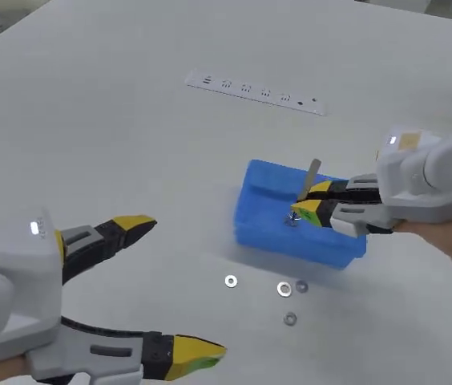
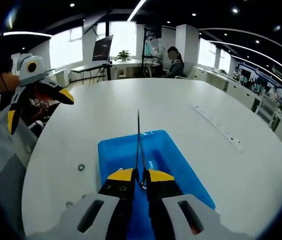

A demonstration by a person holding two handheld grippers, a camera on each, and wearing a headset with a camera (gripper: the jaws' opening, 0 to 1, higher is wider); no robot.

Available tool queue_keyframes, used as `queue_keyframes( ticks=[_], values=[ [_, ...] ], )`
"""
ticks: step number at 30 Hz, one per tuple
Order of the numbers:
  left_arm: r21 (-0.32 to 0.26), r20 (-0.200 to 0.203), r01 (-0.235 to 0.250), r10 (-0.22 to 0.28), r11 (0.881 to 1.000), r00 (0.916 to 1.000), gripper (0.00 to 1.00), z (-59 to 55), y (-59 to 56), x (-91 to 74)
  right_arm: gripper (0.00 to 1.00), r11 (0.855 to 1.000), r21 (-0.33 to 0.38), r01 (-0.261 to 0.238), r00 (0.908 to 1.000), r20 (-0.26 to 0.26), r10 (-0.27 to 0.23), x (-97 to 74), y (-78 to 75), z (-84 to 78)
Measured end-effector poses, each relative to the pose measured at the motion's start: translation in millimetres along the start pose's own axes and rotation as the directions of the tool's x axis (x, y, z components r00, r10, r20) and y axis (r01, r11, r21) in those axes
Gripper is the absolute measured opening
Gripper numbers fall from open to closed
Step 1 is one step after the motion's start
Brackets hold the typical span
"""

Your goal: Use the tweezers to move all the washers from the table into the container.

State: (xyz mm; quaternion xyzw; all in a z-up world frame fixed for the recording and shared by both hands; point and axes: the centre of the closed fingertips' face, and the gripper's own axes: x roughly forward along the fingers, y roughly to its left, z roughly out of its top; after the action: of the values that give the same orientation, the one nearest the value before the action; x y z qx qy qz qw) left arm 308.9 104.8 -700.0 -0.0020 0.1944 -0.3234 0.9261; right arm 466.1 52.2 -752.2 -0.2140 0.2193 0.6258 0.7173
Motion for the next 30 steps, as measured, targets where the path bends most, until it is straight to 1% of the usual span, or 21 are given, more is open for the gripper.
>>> queue_keyframes(
  ticks=[2, 9, 15, 22, 30],
  values=[
    [-0.003, -0.007, -0.001, 0.001, 1.0, 1.0, 0.99, -2.8, 1.4, -0.8, 0.1, 1.0, 0.006, -0.006, 1.0, -0.004, 0.006, 1.9, 2.0, -2.9],
    [-0.008, -0.012, 0.002, -0.002, 1.0, 0.9999, 0.99, -3.6, -0.9, 1.4, 0.1, 1.0, 0.011, -0.016, 0.9998, -0.009, 0.016, 2.7, 6.2, -6.2],
    [-0.011, -0.014, 0.007, -0.007, 1.0, 0.9999, 0.99, -3.6, -3.7, 2.0, 0.1, 1.0, 0.013, -0.01, 0.9998, -0.016, 0.01, 3.1, 4.8, -8.1],
    [-0.017, -0.015, -0.002, 0.002, 1.0, 0.9999, 0.99, -5.8, -1.2, -1.9, 0.1, 1.0, 0.019, -0.011, 0.9996, -0.028, 0.011, 3.7, 4.0, -10.1],
    [-0.019, -0.011, -0.004, 0.003, 1.0, 0.9999, 0.99, -5.2, 0.2, -2.7, 0.11, 0.999, 0.039, 0.003, 0.9999, -0.016, -0.002, -0.7, 0.6, -7.0]
  ],
)
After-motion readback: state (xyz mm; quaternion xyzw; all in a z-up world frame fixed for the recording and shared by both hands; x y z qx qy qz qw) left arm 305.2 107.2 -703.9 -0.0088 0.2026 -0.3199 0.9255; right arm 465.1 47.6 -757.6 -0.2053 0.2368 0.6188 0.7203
